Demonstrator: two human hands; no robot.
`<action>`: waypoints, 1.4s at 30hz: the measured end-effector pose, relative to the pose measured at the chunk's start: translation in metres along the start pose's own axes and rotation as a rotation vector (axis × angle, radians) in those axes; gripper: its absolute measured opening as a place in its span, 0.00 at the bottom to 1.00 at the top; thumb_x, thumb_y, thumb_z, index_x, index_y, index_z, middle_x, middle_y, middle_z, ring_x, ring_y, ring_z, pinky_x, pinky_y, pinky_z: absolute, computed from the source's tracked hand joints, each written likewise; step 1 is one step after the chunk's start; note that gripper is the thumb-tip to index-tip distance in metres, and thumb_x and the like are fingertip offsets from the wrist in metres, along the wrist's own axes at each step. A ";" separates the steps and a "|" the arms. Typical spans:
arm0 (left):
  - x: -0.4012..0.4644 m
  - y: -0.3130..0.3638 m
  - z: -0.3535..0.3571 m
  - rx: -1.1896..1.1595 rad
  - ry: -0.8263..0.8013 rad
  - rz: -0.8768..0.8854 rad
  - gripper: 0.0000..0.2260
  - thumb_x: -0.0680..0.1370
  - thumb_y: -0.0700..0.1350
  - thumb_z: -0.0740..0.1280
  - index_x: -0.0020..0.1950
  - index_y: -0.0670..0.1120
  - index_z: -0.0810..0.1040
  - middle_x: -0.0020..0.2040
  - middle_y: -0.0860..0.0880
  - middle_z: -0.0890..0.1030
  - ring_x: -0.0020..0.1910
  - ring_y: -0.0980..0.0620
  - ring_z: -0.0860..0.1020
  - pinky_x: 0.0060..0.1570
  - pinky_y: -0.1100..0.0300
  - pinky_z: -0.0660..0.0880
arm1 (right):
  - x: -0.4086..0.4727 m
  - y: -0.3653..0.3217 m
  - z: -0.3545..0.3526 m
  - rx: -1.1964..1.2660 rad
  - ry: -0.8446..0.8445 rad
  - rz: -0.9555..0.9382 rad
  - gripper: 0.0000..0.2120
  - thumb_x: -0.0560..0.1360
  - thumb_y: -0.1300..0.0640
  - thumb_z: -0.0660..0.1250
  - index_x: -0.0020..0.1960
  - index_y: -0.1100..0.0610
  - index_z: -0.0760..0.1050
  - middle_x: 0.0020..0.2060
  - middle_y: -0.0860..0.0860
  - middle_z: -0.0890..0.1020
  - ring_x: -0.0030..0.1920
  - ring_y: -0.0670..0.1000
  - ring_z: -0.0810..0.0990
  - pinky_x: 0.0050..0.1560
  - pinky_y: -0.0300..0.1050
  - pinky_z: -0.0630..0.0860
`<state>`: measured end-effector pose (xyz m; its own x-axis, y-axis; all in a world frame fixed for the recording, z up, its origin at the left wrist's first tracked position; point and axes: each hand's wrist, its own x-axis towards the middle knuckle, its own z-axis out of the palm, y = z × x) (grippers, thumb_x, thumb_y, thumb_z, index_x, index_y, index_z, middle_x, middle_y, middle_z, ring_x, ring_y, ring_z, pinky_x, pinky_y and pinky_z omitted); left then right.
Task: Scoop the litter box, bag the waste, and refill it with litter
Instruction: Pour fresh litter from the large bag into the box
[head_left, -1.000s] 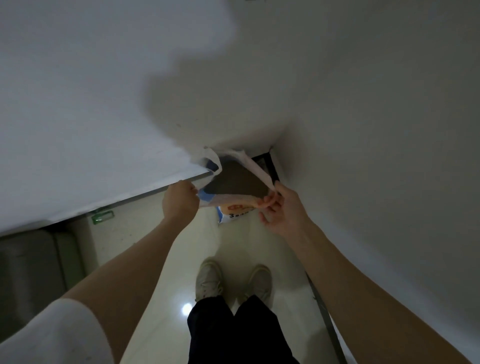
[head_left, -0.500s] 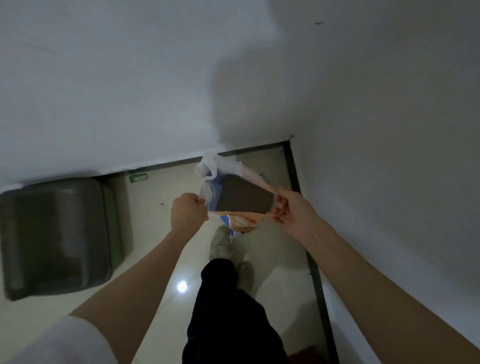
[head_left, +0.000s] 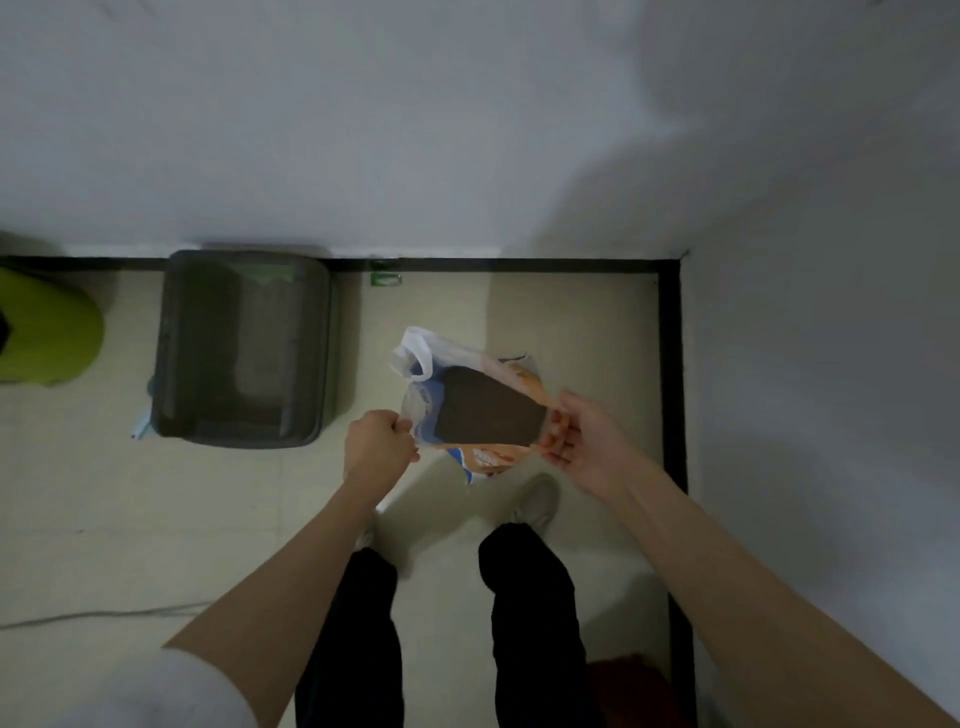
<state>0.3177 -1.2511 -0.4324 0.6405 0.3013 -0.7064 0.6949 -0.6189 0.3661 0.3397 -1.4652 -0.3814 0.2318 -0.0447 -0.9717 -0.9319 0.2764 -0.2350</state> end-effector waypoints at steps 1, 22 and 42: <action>0.000 -0.014 -0.007 -0.020 -0.003 -0.001 0.14 0.77 0.39 0.60 0.33 0.38 0.77 0.25 0.48 0.79 0.30 0.50 0.81 0.35 0.60 0.77 | -0.004 0.008 0.011 0.010 0.008 0.004 0.15 0.77 0.51 0.61 0.33 0.55 0.68 0.21 0.48 0.68 0.29 0.48 0.70 0.35 0.41 0.66; -0.040 -0.221 -0.145 -0.089 -0.013 0.015 0.13 0.79 0.40 0.60 0.39 0.34 0.78 0.35 0.39 0.83 0.34 0.45 0.82 0.42 0.54 0.79 | -0.055 0.171 0.190 0.034 0.056 0.070 0.16 0.80 0.54 0.57 0.35 0.58 0.68 0.17 0.49 0.68 0.28 0.49 0.67 0.34 0.41 0.67; 0.011 -0.359 -0.230 0.138 -0.056 0.018 0.14 0.77 0.40 0.60 0.33 0.39 0.76 0.28 0.46 0.80 0.30 0.51 0.79 0.30 0.68 0.70 | -0.050 0.283 0.325 0.101 0.027 0.187 0.15 0.78 0.54 0.61 0.34 0.56 0.66 0.27 0.51 0.70 0.31 0.48 0.71 0.37 0.41 0.68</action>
<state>0.1502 -0.8586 -0.4327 0.6301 0.2508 -0.7349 0.6296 -0.7190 0.2945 0.1548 -1.0725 -0.3918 0.0483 -0.0094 -0.9988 -0.9250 0.3768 -0.0483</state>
